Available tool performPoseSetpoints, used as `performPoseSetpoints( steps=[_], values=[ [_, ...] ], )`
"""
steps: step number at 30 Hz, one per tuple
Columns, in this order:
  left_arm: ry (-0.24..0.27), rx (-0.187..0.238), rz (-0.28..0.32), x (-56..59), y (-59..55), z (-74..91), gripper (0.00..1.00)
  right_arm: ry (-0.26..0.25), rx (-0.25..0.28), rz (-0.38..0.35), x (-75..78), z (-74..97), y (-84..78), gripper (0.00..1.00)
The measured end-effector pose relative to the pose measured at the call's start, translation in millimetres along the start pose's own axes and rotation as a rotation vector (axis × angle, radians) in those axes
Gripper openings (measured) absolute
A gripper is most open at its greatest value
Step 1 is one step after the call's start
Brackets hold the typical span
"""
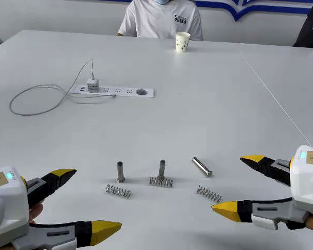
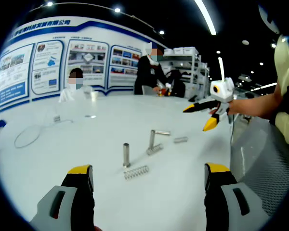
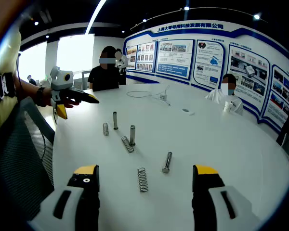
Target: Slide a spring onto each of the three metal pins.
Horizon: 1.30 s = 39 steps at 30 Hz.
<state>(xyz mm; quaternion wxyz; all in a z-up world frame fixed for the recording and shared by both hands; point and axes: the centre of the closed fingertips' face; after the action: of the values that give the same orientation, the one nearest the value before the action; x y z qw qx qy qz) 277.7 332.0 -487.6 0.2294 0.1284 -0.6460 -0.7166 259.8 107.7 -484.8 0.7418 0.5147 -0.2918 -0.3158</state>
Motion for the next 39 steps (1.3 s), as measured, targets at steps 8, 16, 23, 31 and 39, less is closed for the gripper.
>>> performPoseSetpoints(
  steps=[8,16,23,31,39],
  values=[
    [0.001,0.003,-0.001,1.2,-0.1,-0.7,0.97,-0.006,-0.010,0.021,6.9,-3.5,3.2,0.77],
    [0.006,0.009,0.002,1.5,0.3,-1.7,0.97,-0.028,-0.021,0.028,21.2,-15.0,12.8,0.71],
    [0.011,0.013,0.003,2.1,1.2,-2.3,0.97,-0.044,-0.044,0.037,31.5,-27.5,17.2,0.68],
    [0.016,0.010,0.004,2.6,-0.1,-1.9,0.97,-0.055,-0.066,0.029,40.0,-45.9,20.1,0.63],
    [0.019,0.011,0.006,2.0,0.2,-1.7,0.97,-0.061,-0.093,0.008,45.8,-63.0,14.0,0.60]
  ],
)
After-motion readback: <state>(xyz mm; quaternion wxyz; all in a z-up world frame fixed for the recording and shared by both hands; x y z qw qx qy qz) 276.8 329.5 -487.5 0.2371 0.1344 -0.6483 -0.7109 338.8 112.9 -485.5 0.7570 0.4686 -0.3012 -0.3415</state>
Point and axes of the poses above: the centre of the closed fingertips' face, and the gripper's own axes: z roughly backward along the fingers, x roughly to its right, y roughly out of its top, and after that the axes turned 11 degrees about x, right-handed
